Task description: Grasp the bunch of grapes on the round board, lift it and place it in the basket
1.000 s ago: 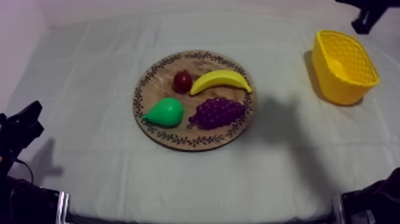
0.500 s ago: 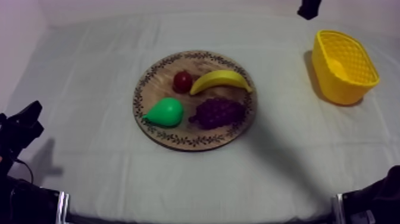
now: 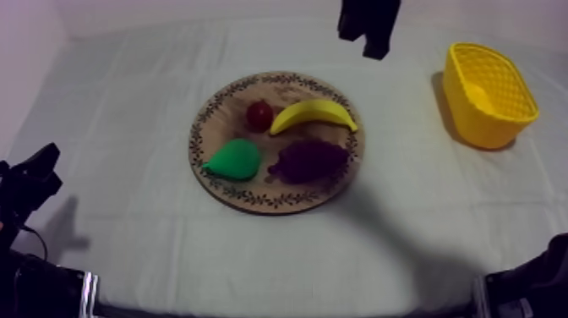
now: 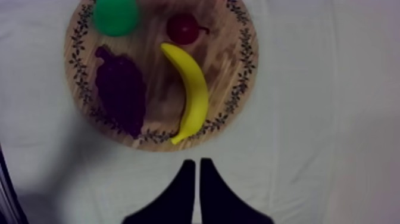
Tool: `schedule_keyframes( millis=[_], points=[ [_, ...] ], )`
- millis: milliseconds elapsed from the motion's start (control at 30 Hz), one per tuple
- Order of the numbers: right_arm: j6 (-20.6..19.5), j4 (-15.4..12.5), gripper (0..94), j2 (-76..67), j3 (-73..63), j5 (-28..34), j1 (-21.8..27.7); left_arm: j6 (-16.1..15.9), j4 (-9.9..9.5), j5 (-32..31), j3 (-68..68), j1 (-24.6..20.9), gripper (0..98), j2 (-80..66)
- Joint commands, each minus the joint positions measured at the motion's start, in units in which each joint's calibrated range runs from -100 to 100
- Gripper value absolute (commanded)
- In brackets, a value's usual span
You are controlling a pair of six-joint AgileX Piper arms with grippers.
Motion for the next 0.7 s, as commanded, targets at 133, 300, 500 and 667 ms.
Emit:
schedule_keyframes(
  millis=[133,300,500,667],
  points=[
    [0.8,0.1,0.5,2.9,-0.2,0.4,-1.6,0.0,-0.03,0.0,0.0,0.0,0.1,0.0],
    [1.9,-0.2,0.6,4.3,0.5,0.4,-2.7,0.0,-0.03,0.0,0.0,0.0,0.1,0.0],
    [1.7,-1.0,19.0,4.9,1.1,-0.2,-2.9,0.0,-0.03,0.0,0.0,0.0,0.1,0.0],
    [1.9,-1.1,47.0,5.0,2.2,-2.4,-3.0,0.0,-0.03,0.0,0.0,0.0,0.1,0.0]
  ],
)
